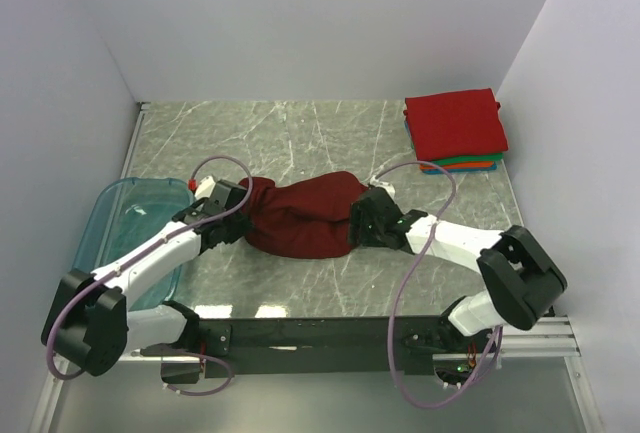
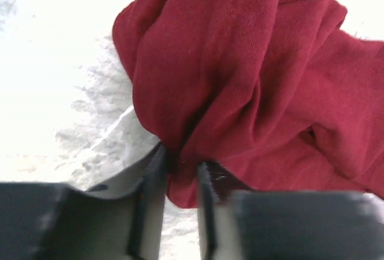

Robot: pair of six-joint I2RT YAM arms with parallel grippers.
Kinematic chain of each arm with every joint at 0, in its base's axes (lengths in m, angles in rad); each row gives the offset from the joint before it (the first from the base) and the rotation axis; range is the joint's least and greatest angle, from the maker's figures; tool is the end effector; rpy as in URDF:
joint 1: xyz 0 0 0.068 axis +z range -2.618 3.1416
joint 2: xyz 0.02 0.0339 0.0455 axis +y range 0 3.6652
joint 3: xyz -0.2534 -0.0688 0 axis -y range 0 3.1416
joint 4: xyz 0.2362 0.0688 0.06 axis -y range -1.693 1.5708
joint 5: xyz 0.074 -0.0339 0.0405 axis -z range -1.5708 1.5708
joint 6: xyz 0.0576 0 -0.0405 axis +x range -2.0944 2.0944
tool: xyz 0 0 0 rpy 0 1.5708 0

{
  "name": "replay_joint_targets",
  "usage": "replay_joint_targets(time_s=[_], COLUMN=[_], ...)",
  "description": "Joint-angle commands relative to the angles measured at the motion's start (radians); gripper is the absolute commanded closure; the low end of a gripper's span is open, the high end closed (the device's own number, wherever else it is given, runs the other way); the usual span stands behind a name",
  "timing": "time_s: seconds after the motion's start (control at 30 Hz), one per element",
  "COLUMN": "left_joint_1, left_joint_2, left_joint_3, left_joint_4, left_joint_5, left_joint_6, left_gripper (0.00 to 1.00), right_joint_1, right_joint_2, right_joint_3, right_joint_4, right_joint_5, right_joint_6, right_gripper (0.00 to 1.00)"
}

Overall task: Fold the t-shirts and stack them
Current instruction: Flatten the tshirt out

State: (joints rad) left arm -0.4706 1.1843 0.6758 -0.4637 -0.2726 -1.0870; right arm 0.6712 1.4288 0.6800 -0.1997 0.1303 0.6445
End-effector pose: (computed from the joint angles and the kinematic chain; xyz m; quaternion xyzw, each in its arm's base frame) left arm 0.2147 -0.0918 0.1787 -0.3253 0.8899 -0.1128 0.2991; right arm 0.2196 0.1648 0.1410 0.0072 0.9501 0.1377 0.2796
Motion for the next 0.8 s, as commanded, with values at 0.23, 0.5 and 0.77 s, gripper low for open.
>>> replay_joint_targets(time_s=[0.23, 0.5, 0.77], left_joint_1=[0.016, 0.017, 0.015], left_joint_2=[-0.011, -0.188, -0.408], left_joint_3=[0.015, 0.08, 0.185], left_joint_4=[0.069, -0.035, 0.002], left_joint_5=[0.009, -0.077, -0.054], left_joint_6=[0.045, 0.05, 0.105], left_gripper=[0.99, 0.99, 0.99], right_joint_1=[0.037, 0.039, 0.041], right_joint_2=[0.094, -0.118, -0.416], right_joint_3=[0.089, 0.207, 0.38], right_joint_4=[0.082, -0.182, -0.385], right_joint_5=[0.034, 0.183, 0.209], right_joint_6=[0.017, -0.063, -0.135], right_gripper=[0.73, 1.0, 1.0])
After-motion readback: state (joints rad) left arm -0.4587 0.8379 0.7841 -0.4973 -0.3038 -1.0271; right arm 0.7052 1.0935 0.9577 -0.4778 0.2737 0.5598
